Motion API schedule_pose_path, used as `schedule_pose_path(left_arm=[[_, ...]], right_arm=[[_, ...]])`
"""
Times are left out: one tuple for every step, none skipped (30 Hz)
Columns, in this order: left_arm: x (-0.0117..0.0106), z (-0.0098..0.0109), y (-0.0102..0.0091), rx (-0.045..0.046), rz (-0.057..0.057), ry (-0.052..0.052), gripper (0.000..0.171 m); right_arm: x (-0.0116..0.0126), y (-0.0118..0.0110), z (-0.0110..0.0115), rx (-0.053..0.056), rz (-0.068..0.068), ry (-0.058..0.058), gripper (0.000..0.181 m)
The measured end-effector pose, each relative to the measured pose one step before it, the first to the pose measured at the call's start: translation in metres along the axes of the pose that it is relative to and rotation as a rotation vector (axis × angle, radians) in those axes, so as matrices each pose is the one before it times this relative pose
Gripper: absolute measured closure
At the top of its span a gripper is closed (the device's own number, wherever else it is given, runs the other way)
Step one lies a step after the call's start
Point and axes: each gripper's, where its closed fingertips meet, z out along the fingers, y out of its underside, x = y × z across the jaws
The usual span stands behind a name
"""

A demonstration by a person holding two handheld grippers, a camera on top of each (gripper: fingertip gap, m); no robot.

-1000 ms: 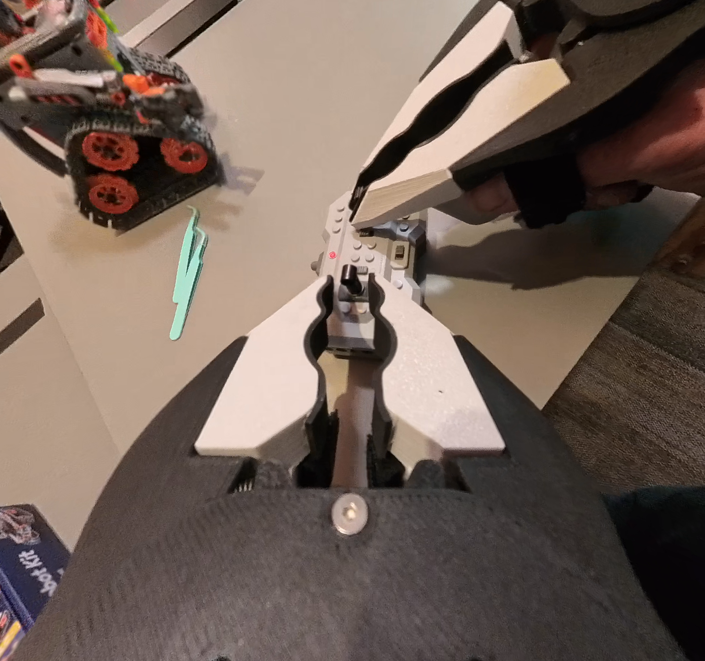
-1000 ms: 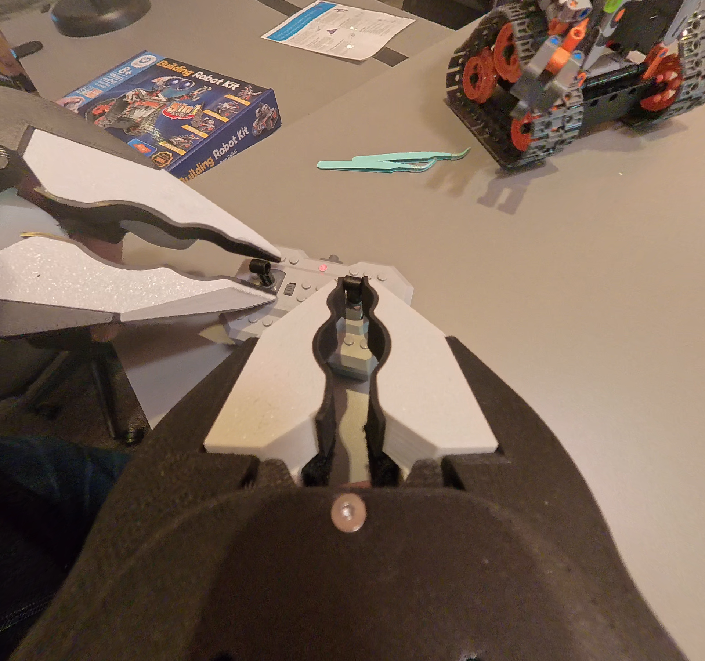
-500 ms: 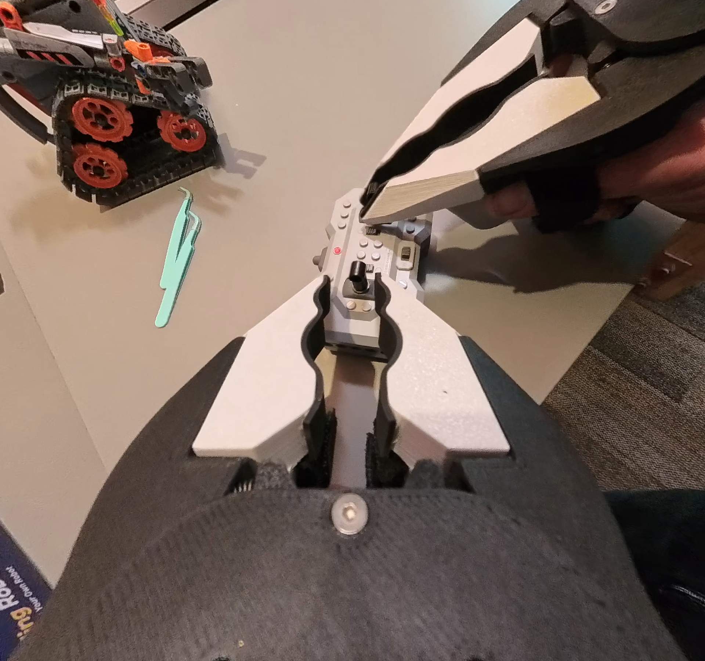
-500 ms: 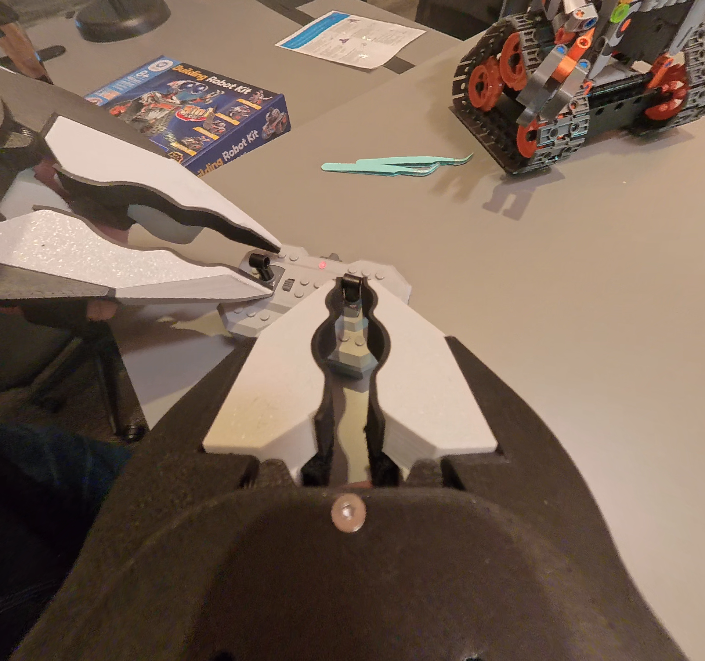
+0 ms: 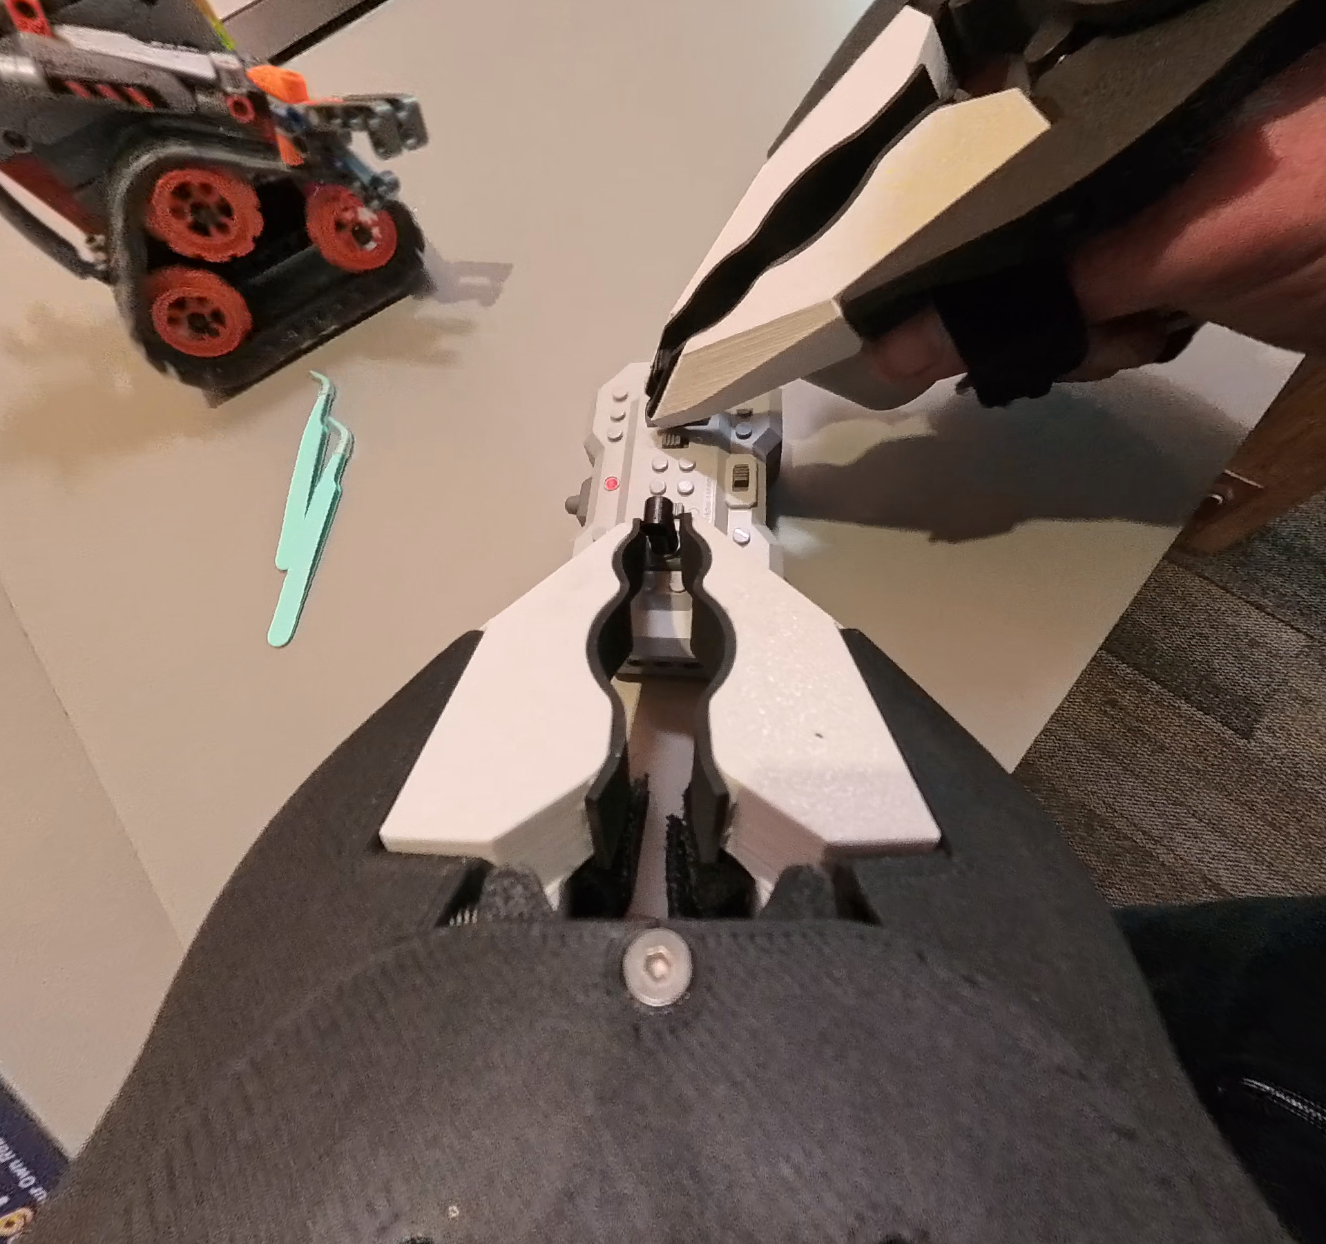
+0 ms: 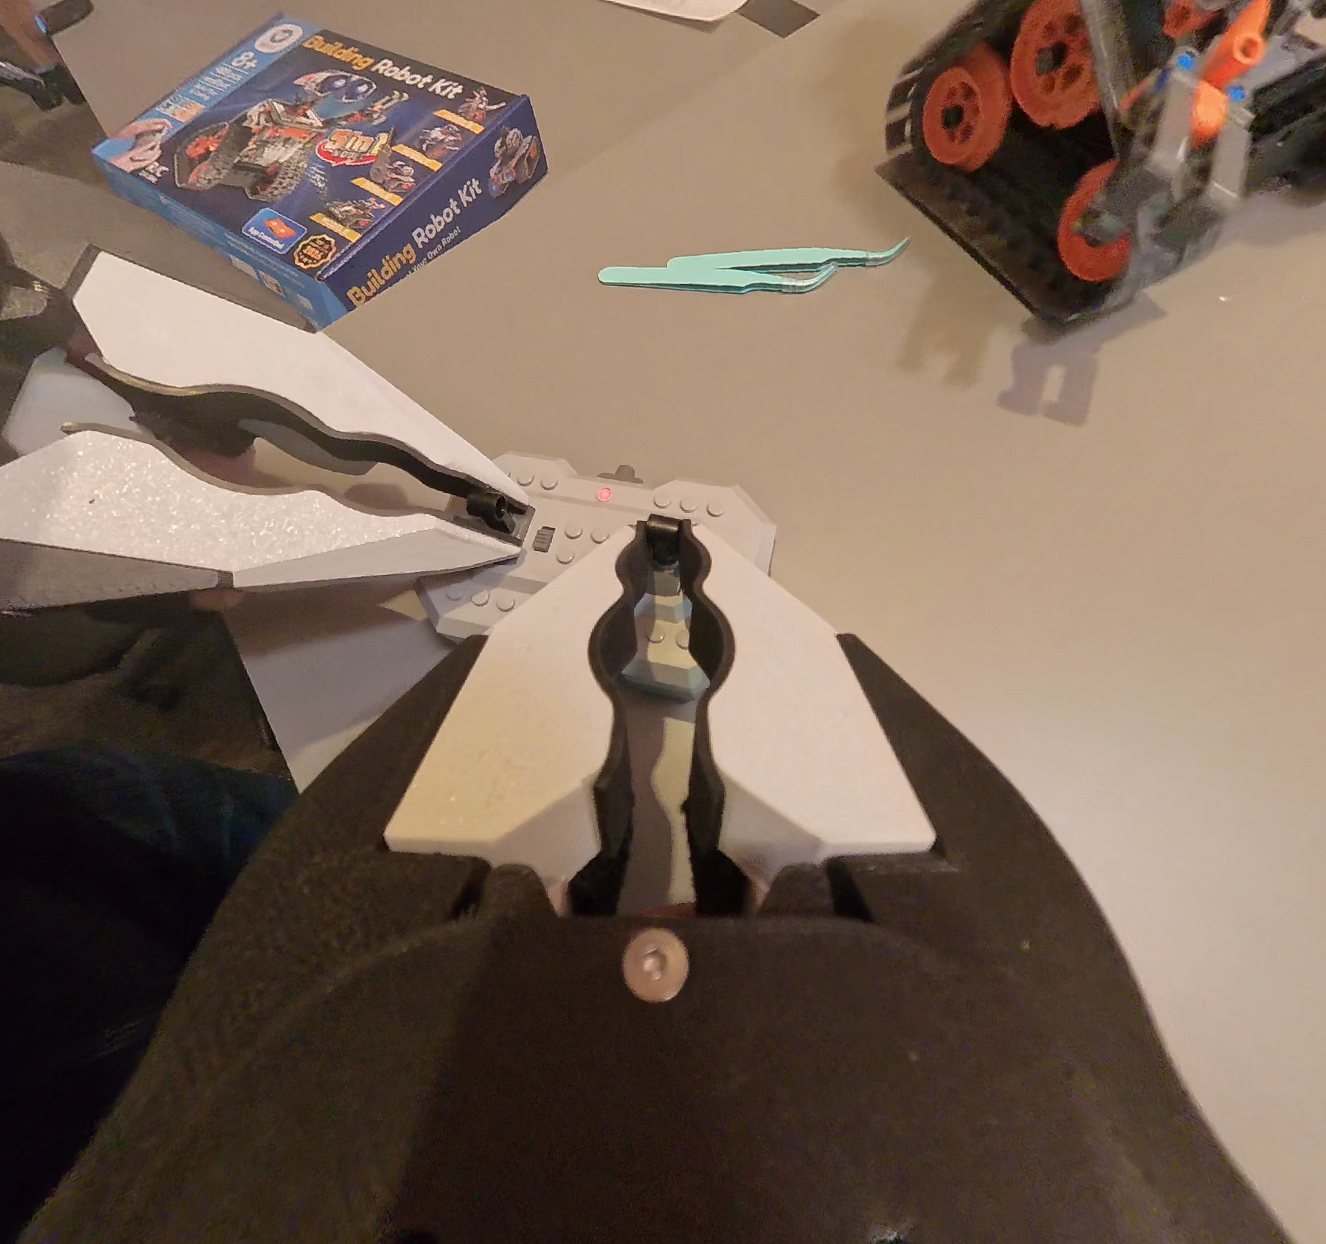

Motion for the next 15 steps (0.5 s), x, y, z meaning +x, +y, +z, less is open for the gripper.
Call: schedule_pose_path(left_arm=[[-0.00002,0.00013,-0.00002,0.0003,-0.0048,0.002,0.164],[0.00003,0.00008,-0.00001,0.00096,-0.0013,0.0001,0.164],[-0.00001,-0.00003,0.0,0.00043,0.0049,-0.0022,0.164],[-0.00026,0.00011,-0.00002,-0.00118,0.0041,-0.0028,0.164],[-0.00098,0.0003,0.00036,-0.00295,-0.0056,-0.0029,0.164],[-0.00087,0.00011,0.00001,0.0012,-0.0127,0.0021,0.163],[-0.00114,0.00004,-0.00012,0.00224,-0.0151,0.0035,0.163],[-0.00176,0.00017,0.00038,0.00121,-0.0171,0.0009,0.162],[-0.00126,0.00028,0.00021,0.00037,-0.0178,0.0037,0.162],[-0.00063,0.00007,-0.00011,0.00024,-0.0142,0.0061,0.161],[-0.0008,0.00015,-0.00001,0.00058,-0.0149,0.0034,0.162],[-0.00026,0.00015,-0.00028,0.00297,-0.0174,0.007,0.162],[0.00016,0.0003,-0.00026,0.00234,-0.0176,0.009,0.163],[0.00016,0.00023,-0.00035,0.00083,-0.0165,0.007,0.164],[-0.00001,0.00023,-0.00036,0.0009,-0.0308,0.0108,0.164]], right_arm=[[0.0001,0.00003,0.00003,0.0018,-0.0041,-0.003,0.176],[0.0001,0.00006,-0.00014,0.0016,0.0106,-0.0068,0.176],[0.00004,-0.00028,0.00009,0.0061,0.0068,-0.003,0.175],[-0.00038,-0.0004,0.00018,0.0142,-0.0099,0.0002,0.175],[-0.00049,0.00032,-0.00013,0.018,-0.0154,-0.0002,0.175],[-0.00015,0.00021,-0.00087,0.0158,0.0101,-0.0036,0.175],[-0.00017,-0.00016,-0.00121,0.0122,0.0182,-0.0066,0.174],[-0.00064,-0.00074,-0.00131,0.0165,-0.0049,-0.0029,0.175],[-0.00086,0.00049,-0.00082,0.0065,-0.0231,0.0014,0.174],[-0.00086,0.00035,-0.00061,0.0018,-0.0187,0.0003,0.174],[-0.00082,0.00024,-0.00049,0.0013,-0.0092,-0.0048,0.174],[-0.00031,0.00058,-0.00071,0.0028,-0.0039,-0.0046,0.174],[-0.00017,0.00062,-0.0009,0.0036,-0.0037,-0.0019,0.174],[-0.00034,0.00045,-0.00104,0.0051,-0.0129,0.0016,0.174],[-0.00011,0.00062,-0.00089,0.0057,-0.0121,0.0042,0.175]])
